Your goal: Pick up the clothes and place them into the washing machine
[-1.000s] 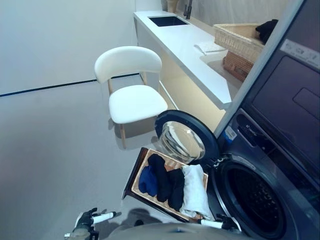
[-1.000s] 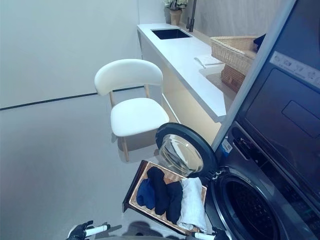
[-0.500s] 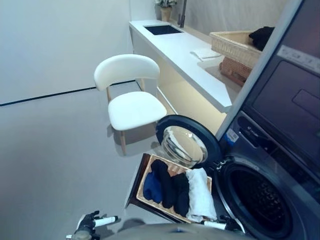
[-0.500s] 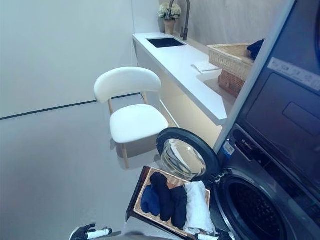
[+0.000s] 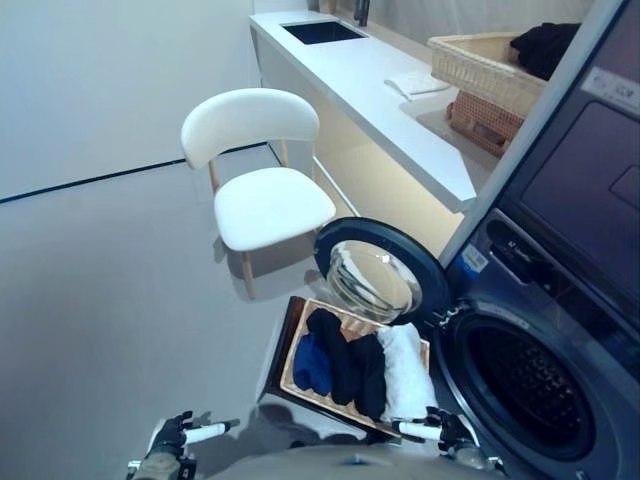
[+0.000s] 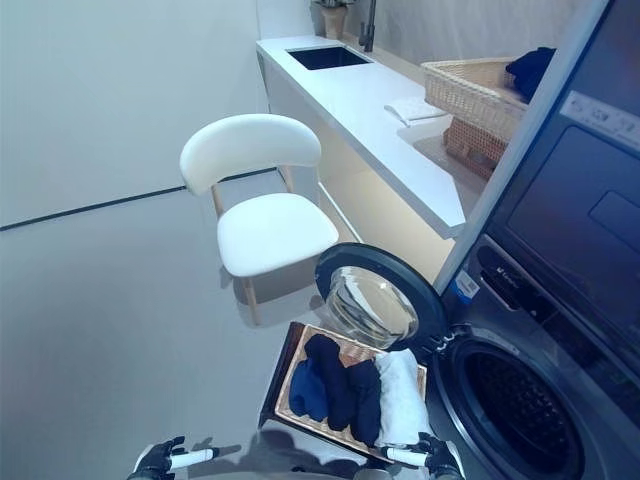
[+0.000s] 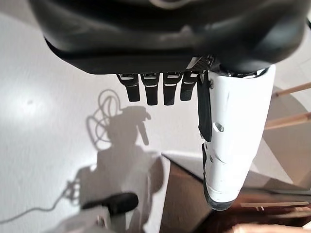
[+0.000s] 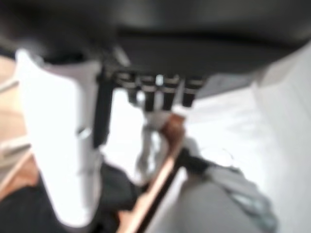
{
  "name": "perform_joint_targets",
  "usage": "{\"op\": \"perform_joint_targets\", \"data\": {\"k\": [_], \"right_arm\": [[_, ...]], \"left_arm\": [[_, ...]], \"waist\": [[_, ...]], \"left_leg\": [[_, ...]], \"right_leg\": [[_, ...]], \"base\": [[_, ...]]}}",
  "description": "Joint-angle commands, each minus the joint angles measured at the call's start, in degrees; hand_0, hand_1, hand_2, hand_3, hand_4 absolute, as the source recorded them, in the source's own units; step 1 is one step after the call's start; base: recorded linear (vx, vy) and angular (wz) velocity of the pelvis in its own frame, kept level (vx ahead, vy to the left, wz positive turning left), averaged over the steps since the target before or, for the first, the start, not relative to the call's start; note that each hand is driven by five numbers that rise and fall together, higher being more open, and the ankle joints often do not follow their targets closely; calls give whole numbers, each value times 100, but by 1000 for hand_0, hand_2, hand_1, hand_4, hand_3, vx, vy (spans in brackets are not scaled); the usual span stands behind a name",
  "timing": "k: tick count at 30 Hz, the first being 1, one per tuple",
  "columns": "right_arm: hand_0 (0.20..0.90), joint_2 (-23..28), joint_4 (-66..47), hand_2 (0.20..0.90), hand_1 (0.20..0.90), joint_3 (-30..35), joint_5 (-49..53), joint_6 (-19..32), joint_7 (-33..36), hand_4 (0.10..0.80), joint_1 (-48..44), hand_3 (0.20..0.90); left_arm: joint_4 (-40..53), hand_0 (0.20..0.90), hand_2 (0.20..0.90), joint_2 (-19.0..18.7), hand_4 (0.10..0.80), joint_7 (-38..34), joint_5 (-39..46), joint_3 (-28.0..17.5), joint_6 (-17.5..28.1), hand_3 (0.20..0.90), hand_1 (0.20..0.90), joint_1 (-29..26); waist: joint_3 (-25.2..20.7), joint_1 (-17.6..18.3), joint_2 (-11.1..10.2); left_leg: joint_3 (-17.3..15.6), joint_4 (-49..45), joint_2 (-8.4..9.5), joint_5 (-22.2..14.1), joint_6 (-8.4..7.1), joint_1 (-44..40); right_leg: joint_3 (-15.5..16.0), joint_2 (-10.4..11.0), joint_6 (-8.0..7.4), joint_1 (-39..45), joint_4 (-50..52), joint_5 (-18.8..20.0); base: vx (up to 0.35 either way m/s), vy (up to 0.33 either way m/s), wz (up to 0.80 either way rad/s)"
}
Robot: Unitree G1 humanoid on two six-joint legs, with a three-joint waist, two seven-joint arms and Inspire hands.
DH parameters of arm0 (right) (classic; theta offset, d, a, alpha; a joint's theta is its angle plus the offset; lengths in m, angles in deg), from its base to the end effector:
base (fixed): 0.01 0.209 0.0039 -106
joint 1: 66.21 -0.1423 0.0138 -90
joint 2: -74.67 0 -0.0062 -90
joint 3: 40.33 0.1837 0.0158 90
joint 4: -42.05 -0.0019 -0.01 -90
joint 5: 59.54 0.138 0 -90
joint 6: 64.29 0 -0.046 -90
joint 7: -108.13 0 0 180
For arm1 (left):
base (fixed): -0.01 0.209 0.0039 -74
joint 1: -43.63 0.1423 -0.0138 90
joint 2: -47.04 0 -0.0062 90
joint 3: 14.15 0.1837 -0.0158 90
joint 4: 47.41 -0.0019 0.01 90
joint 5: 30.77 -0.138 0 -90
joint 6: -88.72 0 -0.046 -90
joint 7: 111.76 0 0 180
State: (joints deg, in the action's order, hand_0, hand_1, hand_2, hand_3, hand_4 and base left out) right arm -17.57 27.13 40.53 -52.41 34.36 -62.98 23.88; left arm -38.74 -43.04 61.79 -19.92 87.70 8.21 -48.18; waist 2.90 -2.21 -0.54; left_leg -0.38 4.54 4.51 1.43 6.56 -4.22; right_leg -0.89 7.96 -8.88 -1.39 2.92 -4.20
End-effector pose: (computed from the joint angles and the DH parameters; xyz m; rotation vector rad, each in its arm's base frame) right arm 0.0630 -0.2261 -0.1167 -0.2970 1.1465 -0.2231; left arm 0.0566 0.2424 -0.1144 0.3018 1.2082 0.2348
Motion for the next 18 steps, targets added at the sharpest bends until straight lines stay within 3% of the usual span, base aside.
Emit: {"op": "perform_joint_targets", "data": {"k": [1, 9, 10, 11, 18], "right_arm": [[900, 389, -239, 900, 900, 50, -72, 222, 237, 800, -297, 900], [900, 736, -1259, 900, 900, -156, -386, 254, 353, 800, -545, 900], [900, 737, -1259, 900, 900, -156, -386, 254, 353, 800, -546, 900], [900, 846, -1203, 900, 900, -241, -535, 182, 450, 800, -807, 900], [900, 829, -876, 900, 900, -511, -869, -11, 482, 800, -1059, 900]], "left_arm": [[22, 900, 900, -134, 800, -108, 46, -191, 276, 900, 900, -258], [240, 900, 900, -230, 800, -148, 31, -141, 327, 900, 900, -330], [240, 900, 900, -230, 800, -148, 31, -142, 327, 900, 900, -331], [257, 900, 900, -282, 800, -173, 22, -30, 306, 900, 900, -544], [226, 900, 900, -148, 800, -171, -1, 85, 202, 900, 900, -593]], "waist": [[-177, 18, -62], [-193, 39, 6], [-193, 45, 6], [-75, 87, -12], [-147, 47, 11]], "left_leg": [[50, -420, -436, -608, -620, -80], [154, -379, -546, -521, -724, -45], [160, -381, -546, -521, -725, -43], [-46, -422, -595, -416, -772, 178], [-123, -239, -613, -384, -739, 224]], "right_leg": [[59, -84, 310, -170, 165, 637], [289, -160, 401, -133, 366, 394], [295, -158, 401, -132, 366, 393], [467, -64, 387, -171, 357, 425], [567, -62, 353, -274, 291, 449]], "base": [[70, -131, 26], [38, -69, 24], [-91, -12, 58], [-86, -7, 45], [18, 0, 12]]}}
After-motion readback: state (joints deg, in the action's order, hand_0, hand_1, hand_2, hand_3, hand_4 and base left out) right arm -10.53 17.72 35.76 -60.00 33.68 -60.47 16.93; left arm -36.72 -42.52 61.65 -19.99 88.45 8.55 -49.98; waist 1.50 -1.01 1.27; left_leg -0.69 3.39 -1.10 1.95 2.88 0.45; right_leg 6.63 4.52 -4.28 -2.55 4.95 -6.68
